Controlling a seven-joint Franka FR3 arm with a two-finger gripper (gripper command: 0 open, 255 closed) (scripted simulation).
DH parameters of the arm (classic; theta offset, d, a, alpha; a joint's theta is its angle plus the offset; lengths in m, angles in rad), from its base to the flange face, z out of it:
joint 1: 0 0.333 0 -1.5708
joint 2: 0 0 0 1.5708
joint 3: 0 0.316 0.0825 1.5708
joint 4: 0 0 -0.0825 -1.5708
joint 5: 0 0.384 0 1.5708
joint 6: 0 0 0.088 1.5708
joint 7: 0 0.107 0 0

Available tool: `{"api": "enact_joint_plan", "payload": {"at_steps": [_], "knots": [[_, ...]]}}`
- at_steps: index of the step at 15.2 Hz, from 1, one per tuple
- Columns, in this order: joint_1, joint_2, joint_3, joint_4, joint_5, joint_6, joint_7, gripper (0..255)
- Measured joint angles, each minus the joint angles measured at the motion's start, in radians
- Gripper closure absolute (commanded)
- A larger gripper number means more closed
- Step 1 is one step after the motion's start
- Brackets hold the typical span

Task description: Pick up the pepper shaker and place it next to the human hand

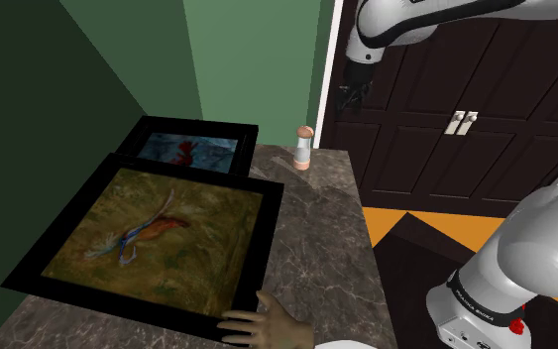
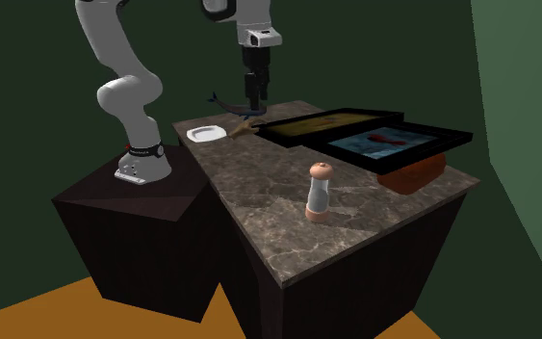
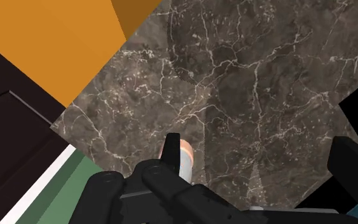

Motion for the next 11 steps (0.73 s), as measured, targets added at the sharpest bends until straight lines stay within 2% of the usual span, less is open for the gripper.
{"api": "enact_joint_plan", "payload": {"at_steps": [4,11], "knots": [[-0.007,0.161,-0.023,0.102,0.035,0.044,-0.031,0],[-0.034,0.447,-0.044,0.339,0.111,0.06,-0.082,0]]}}
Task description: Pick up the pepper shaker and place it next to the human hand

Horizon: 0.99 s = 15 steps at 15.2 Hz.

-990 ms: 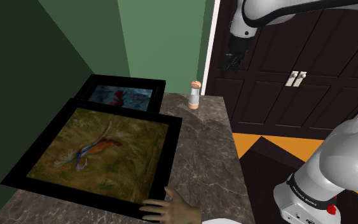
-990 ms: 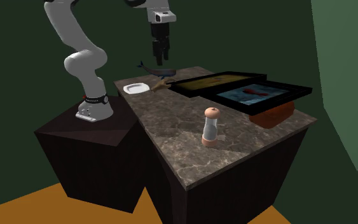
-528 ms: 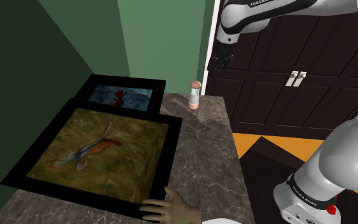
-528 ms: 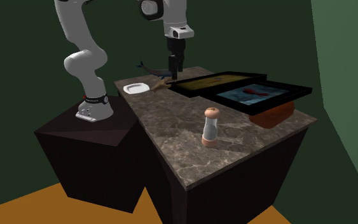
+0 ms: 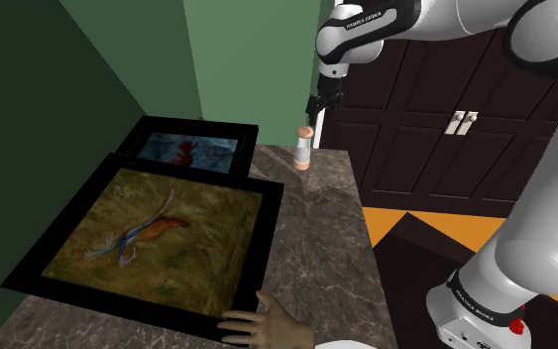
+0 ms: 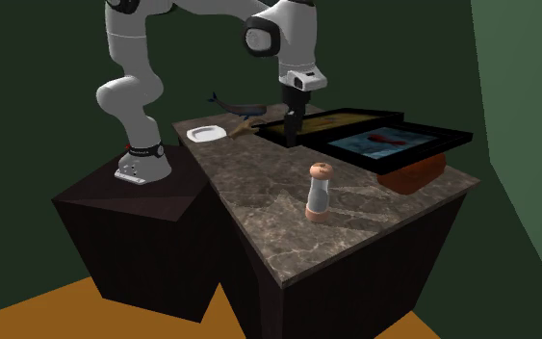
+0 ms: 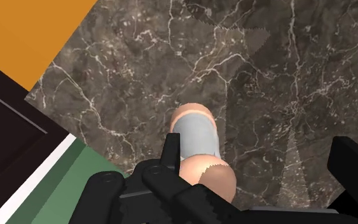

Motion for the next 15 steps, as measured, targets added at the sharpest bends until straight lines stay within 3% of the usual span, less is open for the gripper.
{"api": "enact_joint_plan", "payload": {"at_steps": [7,15], "knots": [[-0.046,0.287,0.004,0.3,0.066,-0.044,-0.028,0],[-0.043,0.325,0.01,0.262,0.077,0.029,-0.035,0]]}}
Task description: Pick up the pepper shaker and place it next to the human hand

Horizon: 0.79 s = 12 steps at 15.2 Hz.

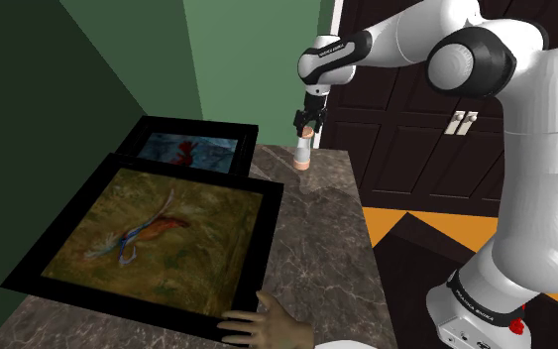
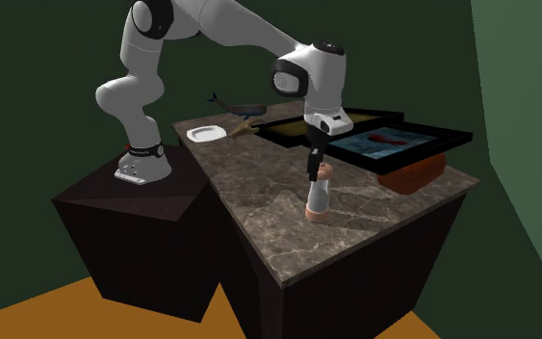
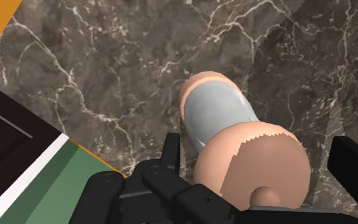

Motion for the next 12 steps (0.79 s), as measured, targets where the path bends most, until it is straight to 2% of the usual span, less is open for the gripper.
{"api": "enact_joint_plan", "payload": {"at_steps": [5,6,12], "knots": [[0.0,0.001,0.0,-0.003,0.001,0.004,-0.001,0],[0.0,0.001,0.0,-0.003,0.001,0.004,-0.001,255],[0.0,0.001,0.0,-0.002,0.001,0.004,-0.001,255]]}}
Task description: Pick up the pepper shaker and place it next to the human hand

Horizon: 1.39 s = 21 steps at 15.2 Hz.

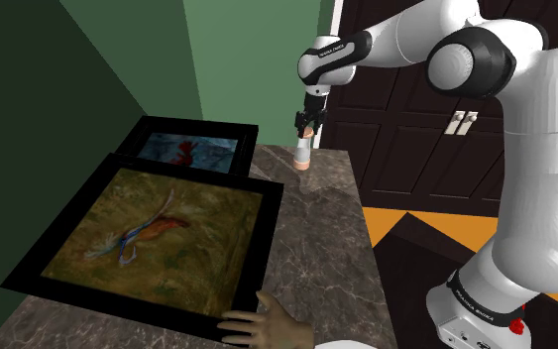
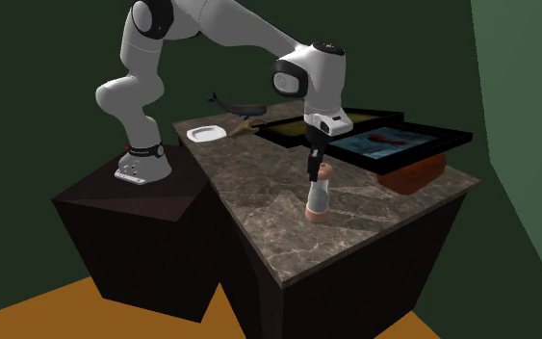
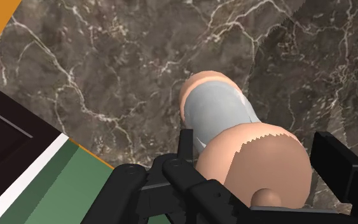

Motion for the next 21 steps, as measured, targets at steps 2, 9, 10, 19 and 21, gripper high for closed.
{"api": "enact_joint_plan", "payload": {"at_steps": [2,9,10,19,21], "knots": [[0.0,0.0,0.0,0.0,0.0,0.0,0.0,255],[0.001,-0.021,-0.002,0.019,-0.006,-0.041,0.008,255],[0.001,-0.026,-0.003,0.025,-0.007,-0.051,0.008,255],[0.0,-0.058,-0.007,0.099,-0.017,-0.156,0.025,255],[-0.001,-0.059,-0.008,0.122,-0.018,-0.18,0.028,255]]}}
